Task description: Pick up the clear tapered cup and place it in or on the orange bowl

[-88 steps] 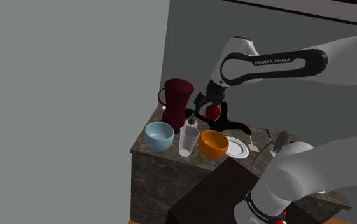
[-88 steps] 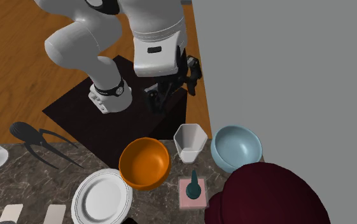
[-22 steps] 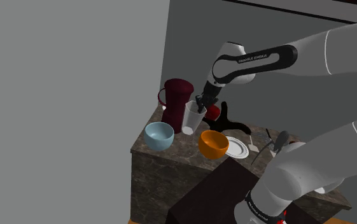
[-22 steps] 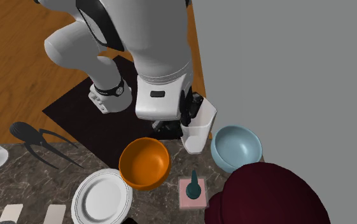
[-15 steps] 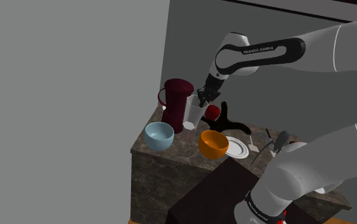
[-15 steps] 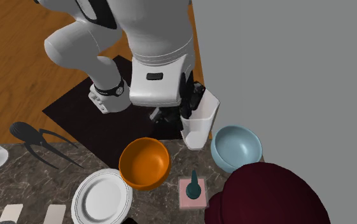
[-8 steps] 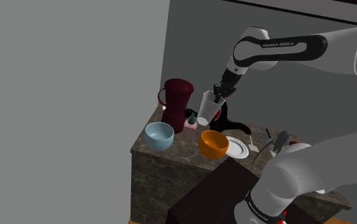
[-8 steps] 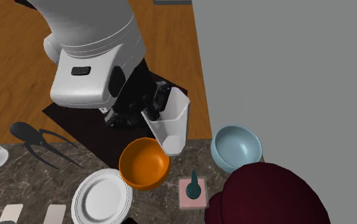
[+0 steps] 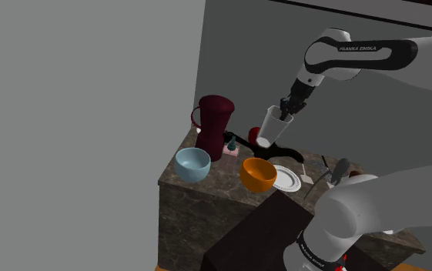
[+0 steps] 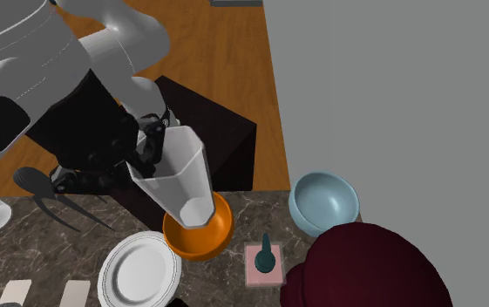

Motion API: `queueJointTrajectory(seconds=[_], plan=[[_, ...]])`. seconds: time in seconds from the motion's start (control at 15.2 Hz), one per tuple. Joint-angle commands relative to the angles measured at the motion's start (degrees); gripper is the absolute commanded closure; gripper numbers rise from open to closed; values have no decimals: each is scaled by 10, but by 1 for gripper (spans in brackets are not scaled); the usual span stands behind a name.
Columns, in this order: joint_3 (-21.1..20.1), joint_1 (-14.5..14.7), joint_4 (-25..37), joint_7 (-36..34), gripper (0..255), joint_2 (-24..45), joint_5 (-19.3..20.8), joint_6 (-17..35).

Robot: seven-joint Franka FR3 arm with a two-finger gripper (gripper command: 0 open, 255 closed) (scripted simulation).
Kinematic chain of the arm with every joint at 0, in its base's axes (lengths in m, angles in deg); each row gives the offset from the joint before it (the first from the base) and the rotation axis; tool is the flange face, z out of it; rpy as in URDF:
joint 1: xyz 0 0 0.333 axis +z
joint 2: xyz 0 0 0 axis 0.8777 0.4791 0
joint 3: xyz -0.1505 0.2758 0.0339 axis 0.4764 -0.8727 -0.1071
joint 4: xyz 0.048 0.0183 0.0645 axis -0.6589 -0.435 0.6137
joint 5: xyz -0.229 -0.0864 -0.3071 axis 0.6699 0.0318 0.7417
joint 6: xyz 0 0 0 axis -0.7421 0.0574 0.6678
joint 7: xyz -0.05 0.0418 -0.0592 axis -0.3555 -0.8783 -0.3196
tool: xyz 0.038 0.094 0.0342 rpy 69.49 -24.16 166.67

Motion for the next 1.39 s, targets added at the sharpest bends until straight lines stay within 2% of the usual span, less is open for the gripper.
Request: queueJointTrajectory(seconds=[0.0, 1.32], plan=[[4, -2, -11, 4, 255, -1, 2, 10], [35, -4, -137, 22, 255, 40, 11, 176]])
